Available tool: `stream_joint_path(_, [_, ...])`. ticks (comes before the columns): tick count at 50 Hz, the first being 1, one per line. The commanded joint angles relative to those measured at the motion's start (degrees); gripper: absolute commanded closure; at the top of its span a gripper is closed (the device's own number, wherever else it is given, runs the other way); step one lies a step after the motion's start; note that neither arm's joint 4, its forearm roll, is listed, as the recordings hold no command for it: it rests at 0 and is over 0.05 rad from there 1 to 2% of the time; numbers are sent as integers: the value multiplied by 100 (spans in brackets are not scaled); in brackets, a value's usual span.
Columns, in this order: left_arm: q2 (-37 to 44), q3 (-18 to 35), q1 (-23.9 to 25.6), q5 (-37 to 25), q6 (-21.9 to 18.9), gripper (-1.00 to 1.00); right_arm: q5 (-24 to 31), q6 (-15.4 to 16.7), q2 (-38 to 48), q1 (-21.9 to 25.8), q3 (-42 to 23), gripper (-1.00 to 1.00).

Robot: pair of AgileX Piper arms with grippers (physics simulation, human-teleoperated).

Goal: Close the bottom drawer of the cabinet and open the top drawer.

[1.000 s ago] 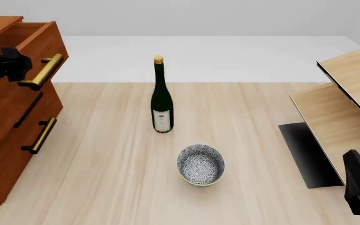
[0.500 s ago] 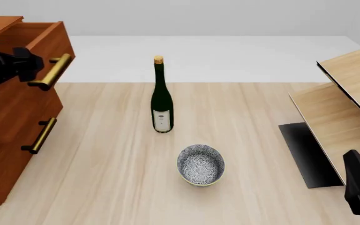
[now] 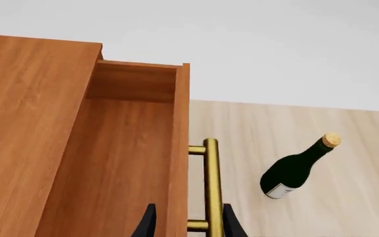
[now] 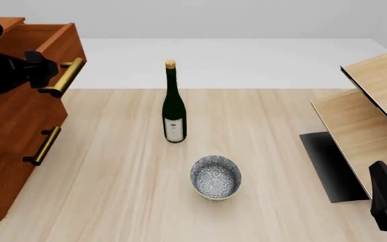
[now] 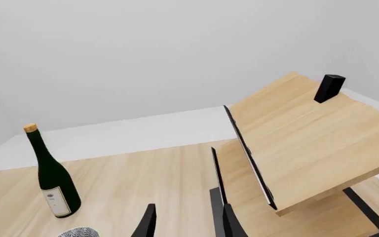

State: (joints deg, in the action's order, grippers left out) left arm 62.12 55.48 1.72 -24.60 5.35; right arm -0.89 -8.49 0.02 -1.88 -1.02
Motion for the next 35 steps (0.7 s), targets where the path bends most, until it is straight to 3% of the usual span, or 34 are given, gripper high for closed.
stream_joint_path(1, [66, -19, 118, -19, 30, -100, -3, -6, 0, -1, 0, -100])
stream_joint_path(35, [122, 115, 596, -87, 267, -100, 13, -50, 0, -13, -14, -100])
